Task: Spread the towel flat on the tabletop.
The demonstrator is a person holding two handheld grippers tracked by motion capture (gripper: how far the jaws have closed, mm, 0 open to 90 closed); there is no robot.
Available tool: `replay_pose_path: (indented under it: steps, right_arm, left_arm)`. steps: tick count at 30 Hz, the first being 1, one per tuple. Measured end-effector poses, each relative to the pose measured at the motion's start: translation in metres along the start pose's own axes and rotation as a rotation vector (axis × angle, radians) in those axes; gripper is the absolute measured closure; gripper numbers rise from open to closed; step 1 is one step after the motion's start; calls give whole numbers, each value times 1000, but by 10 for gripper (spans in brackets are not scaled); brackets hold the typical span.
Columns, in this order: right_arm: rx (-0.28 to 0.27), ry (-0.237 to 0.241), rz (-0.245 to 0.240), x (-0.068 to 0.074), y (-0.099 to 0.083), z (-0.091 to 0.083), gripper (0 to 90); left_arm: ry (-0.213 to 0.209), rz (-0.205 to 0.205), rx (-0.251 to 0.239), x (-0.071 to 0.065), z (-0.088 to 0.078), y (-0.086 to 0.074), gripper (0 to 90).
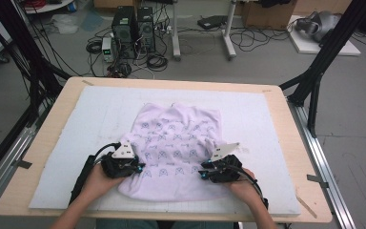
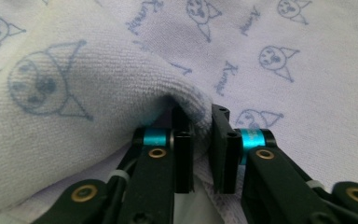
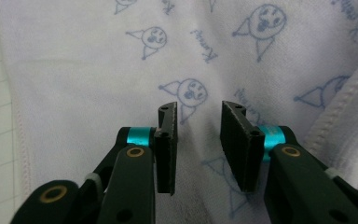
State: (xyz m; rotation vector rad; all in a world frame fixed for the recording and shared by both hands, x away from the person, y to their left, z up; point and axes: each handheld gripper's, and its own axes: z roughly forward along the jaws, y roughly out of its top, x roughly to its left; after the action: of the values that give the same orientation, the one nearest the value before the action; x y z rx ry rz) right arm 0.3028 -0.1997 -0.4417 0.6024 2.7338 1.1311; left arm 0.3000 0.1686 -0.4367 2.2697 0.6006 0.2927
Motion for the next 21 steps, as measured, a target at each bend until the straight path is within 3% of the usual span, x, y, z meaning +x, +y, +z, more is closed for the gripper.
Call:
replay_pose_path:
  steps: [7, 11, 13, 14, 18, 21]
  right_arm:
    - [-13, -3, 2, 1, -2, 0, 682]
    - [-9, -2, -2, 2, -1, 0, 690]
    - [-5, 4, -7, 5, -1, -1, 695]
    - [-4, 3, -11, 7, -1, -1, 702]
    - [15, 30, -27, 12, -1, -6, 702]
    - [-8, 17, -34, 11, 1, -12, 706]
  left_arm:
    - [61, -26, -47, 2, -31, -7, 835]
    - [60, -41, -83, 4, -57, -15, 823]
    - [105, -46, -94, 7, -66, -15, 752]
    - [116, -65, -105, 10, -71, -15, 666]
    - [99, -82, -142, 15, -78, -11, 587]
    - [59, -41, -117, 9, -68, -8, 640]
